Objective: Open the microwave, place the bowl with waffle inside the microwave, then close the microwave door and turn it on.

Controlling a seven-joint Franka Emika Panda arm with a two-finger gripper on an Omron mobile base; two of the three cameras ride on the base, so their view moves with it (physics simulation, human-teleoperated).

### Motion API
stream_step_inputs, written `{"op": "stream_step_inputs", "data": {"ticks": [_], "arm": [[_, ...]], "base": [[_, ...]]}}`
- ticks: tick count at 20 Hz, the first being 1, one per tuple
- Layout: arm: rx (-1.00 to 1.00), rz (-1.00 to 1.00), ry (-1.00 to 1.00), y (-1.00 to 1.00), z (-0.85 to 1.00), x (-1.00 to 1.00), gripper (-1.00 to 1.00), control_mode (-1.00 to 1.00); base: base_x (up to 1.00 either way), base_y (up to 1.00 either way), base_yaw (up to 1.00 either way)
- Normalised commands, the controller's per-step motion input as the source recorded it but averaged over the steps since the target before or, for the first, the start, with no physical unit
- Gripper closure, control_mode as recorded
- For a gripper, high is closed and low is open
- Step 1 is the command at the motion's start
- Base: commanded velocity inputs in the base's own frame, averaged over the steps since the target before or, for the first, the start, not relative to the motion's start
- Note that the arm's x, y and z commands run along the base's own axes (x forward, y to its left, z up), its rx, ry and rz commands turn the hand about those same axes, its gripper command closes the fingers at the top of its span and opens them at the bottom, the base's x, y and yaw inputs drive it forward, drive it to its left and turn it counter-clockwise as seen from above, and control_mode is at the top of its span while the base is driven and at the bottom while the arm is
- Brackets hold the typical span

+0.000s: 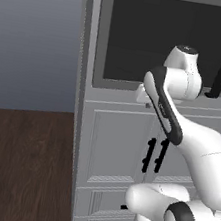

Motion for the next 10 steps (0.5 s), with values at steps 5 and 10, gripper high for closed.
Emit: {"op": "stream_step_inputs", "data": {"ticks": [5,10], "arm": [[0.00,0.00,-0.23,-0.02,0.34,-0.45,-1.00,-1.00],[0.00,0.00,-0.35,-0.05,0.69,-0.48,-1.00,-1.00]], "base": [[0.00,0.00,0.00],[0.00,0.00,0.00]]}}
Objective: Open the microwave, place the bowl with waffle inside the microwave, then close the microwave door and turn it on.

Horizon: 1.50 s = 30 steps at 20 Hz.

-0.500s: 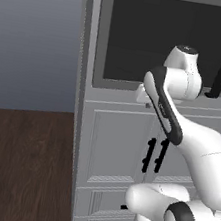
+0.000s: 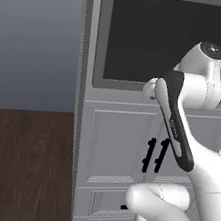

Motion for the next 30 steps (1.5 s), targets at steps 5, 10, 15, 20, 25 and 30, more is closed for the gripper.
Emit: {"op": "stream_step_inputs", "data": {"ticks": [5,10,15,20,25,30], "arm": [[0.00,0.00,-0.26,-0.18,0.37,-0.24,-1.00,-1.00],[0.01,0.00,-0.18,-0.25,0.14,0.00,-1.00,-1.00],[0.01,0.00,-0.09,-0.23,0.31,0.00,-1.00,-1.00],[0.00,0.00,-0.29,-0.25,0.17,0.00,-1.00,-1.00],[0.01,0.00,-0.35,-0.52,0.32,-0.06,-1.00,-1.00],[0.04,0.00,-0.30,-0.81,0.30,-0.10,-1.00,-1.00]], "base": [[0.00,0.00,0.00],[0.00,0.00,0.00],[0.00,0.00,0.00],[0.00,0.00,0.00],[0.00,0.00,0.00],[0.00,0.00,0.00]]}}
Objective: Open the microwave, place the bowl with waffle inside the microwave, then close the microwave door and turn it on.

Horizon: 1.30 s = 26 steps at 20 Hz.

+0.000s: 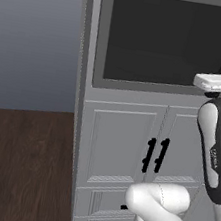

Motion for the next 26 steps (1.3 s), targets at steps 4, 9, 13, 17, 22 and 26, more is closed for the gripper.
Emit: {"op": "stream_step_inputs", "data": {"ticks": [4,9,13,17,22,26], "arm": [[0.08,0.00,-0.22,-0.82,0.03,0.00,-1.00,-1.00],[0.10,0.00,-0.13,-0.79,0.10,0.02,-1.00,-1.00],[0.11,0.01,-0.05,-0.60,0.03,0.25,-1.00,-1.00],[0.09,0.03,0.00,-0.43,0.00,0.48,-1.00,-1.00],[0.03,0.04,0.00,-0.22,0.00,0.40,-1.00,-1.00],[0.00,0.02,-0.01,0.00,-0.03,0.17,-1.00,-1.00]], "base": [[0.00,0.00,0.00],[0.00,0.00,0.00],[0.00,0.00,0.00],[0.00,0.00,0.00],[0.00,0.00,0.00],[0.00,0.00,0.00]]}}
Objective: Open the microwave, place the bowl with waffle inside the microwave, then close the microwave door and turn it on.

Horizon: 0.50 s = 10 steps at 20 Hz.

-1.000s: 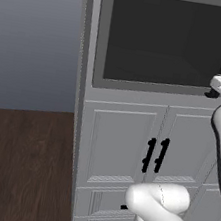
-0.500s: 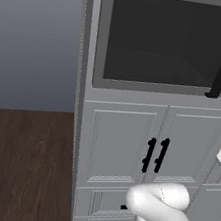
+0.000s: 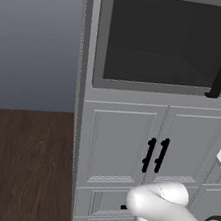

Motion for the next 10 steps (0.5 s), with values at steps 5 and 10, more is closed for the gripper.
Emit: {"op": "stream_step_inputs", "data": {"ticks": [5,10], "arm": [[-0.01,0.03,0.00,-0.24,0.00,0.15,-1.00,-1.00],[-0.02,0.07,0.00,-0.24,0.00,0.09,-1.00,-1.00]], "base": [[0.00,0.00,0.00],[0.00,0.00,0.00]]}}
